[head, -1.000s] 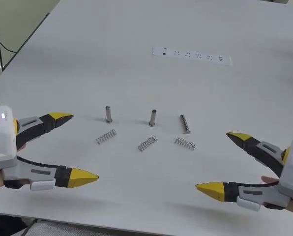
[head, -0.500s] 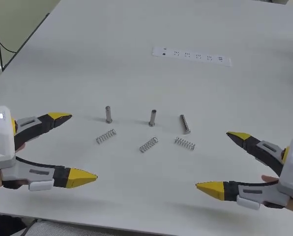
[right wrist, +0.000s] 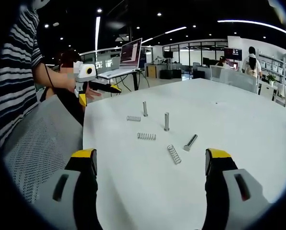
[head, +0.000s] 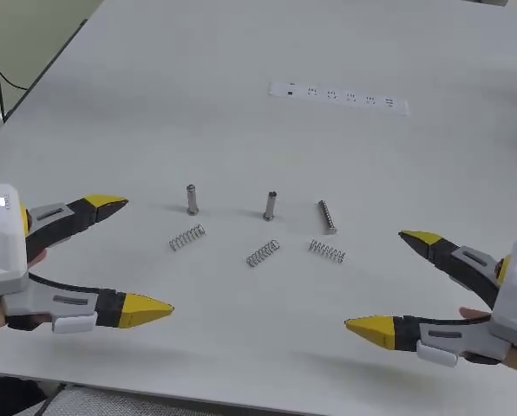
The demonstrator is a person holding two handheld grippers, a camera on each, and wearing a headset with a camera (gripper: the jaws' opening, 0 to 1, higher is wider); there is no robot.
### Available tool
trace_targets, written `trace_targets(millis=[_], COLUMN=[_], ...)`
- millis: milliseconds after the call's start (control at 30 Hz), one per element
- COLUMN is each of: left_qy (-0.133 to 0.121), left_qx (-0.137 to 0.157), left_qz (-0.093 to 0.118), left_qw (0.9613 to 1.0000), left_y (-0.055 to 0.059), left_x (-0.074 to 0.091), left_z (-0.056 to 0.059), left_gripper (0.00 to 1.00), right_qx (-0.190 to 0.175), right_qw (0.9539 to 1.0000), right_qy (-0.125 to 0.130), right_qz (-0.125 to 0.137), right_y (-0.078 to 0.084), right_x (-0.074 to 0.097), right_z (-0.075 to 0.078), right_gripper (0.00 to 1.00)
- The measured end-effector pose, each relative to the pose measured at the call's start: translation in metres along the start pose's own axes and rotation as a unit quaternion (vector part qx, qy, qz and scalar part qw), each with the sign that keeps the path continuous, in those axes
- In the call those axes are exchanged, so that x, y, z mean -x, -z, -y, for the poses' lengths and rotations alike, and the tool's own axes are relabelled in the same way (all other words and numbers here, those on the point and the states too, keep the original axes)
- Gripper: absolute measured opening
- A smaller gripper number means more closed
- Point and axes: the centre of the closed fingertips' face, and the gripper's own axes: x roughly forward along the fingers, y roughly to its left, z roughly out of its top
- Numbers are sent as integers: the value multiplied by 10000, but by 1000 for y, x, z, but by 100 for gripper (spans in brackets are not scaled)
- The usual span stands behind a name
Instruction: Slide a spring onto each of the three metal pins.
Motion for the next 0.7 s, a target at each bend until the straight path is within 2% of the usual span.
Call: trace_targets(millis=[467, 700], left_qy=[-59, -64], left_qx=[124, 179], left_qz=[100, 117], left_qw=[9999, 9997], left_y=[0, 2], left_x=[1, 0], left_z=[-4, -5], left_gripper=[97, 97], right_qx=[-200, -246], right_qw=[9998, 9996], right_qy=[-40, -78], right_qz=[42, 96], right_y=[-6, -15], right_x=[-4, -11], right_z=[-2, -2], right_gripper=[92, 91])
